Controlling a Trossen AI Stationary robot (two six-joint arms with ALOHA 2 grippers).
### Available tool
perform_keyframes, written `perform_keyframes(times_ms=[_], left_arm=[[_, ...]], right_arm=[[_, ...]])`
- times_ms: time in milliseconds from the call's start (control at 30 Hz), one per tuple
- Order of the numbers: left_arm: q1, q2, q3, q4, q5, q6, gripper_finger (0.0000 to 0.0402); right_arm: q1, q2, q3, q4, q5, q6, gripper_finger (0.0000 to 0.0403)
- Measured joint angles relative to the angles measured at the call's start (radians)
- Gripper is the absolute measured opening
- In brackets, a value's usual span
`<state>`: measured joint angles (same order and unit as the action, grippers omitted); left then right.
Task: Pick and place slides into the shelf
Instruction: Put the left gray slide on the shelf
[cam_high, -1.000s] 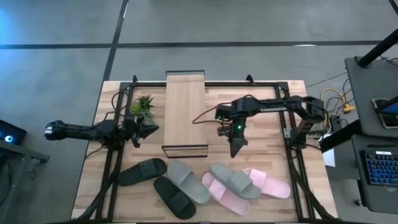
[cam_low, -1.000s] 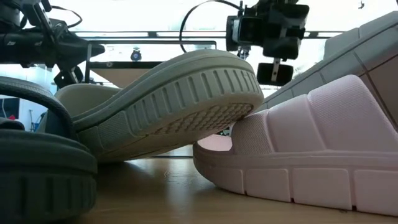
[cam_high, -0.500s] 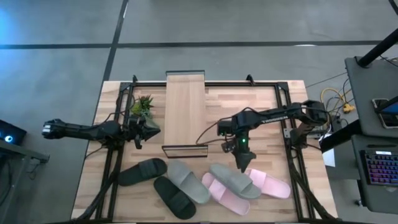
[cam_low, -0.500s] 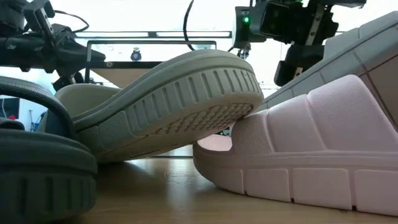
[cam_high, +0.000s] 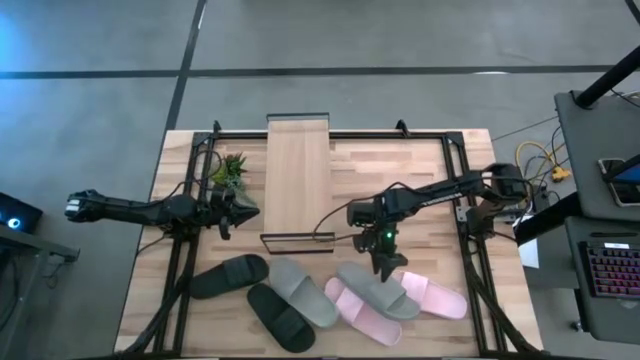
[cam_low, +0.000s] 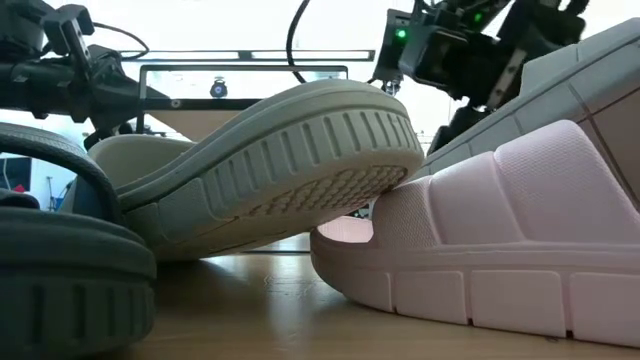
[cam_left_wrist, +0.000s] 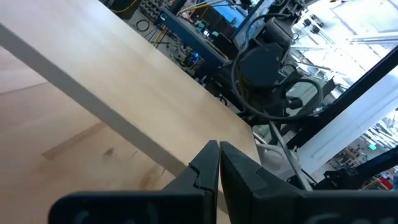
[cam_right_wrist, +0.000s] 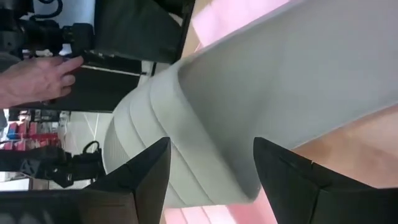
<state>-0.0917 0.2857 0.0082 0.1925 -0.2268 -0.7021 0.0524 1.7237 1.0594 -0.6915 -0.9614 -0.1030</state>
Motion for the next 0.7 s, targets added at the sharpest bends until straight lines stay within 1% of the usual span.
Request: perform_keyframes(times_ms=[200,333,400,500,700], left_arm=[[0.0,0.009,0.0,-0.001,0.0,0.0,0.0],[0.0,0.008,0.0,0.0,0.0,0.001,0.0],[0.0,0.009,0.0,0.0,0.0,0.001,0.0],[0.0,0.013,0.0,0.0,0.0,0.001,0.0],[0.0,0.02,0.0,0.0,0.0,0.001,0.0]], right_arm=[[0.06,0.0,-0.052,0.134,-0.007,0.103,0.0221],[0.07,0.0,-0.056,0.146,-0.008,0.143,0.0221],[0.07,0.0,-0.058,0.144,-0.018,0.156,0.0212],[0.073,0.0,-0.062,0.145,-0.036,0.156,0.0175],[0.087,0.0,-0.067,0.144,-0.061,0.155,0.0061]])
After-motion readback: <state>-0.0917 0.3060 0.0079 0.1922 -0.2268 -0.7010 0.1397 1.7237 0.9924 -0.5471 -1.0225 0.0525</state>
